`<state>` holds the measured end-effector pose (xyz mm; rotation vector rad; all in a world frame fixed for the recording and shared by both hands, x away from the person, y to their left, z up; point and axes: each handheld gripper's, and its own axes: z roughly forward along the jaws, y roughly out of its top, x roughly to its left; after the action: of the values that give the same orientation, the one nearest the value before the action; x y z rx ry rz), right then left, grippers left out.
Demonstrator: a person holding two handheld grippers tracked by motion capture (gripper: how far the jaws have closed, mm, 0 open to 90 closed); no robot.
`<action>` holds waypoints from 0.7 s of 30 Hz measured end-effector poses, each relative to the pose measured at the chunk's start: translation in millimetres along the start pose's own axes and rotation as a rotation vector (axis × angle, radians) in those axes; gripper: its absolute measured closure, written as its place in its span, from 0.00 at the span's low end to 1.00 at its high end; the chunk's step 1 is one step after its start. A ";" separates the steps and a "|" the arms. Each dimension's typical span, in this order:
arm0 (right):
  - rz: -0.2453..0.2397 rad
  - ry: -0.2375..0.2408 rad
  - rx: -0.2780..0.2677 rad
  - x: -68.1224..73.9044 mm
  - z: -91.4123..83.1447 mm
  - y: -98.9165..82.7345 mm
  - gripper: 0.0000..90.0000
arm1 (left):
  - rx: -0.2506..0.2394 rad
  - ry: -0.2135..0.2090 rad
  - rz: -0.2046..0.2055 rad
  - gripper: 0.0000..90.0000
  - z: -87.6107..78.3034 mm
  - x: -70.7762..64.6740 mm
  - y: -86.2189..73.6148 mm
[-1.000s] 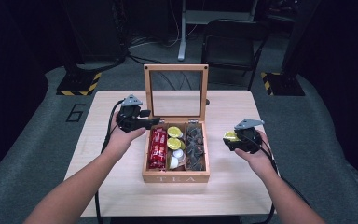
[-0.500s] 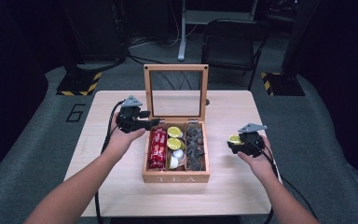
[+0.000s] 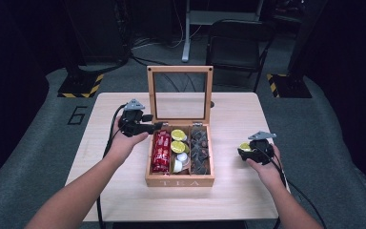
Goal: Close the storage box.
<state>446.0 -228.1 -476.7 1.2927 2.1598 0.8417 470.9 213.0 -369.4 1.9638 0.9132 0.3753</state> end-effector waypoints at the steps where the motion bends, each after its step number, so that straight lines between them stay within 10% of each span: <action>1: 0.007 0.003 0.012 0.3 0.3 -0.8 0.41 | 0.001 0.000 0.000 0.48 0.0 0.2 -0.5; 21: 0.048 -0.013 0.042 0.8 10.1 -14.0 0.40 | 0.010 -0.001 0.000 0.48 -0.8 2.6 -5.8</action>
<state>444.1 -229.9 -493.8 1.3717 2.1548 0.8085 469.6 217.2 -374.0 1.9725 0.9163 0.3706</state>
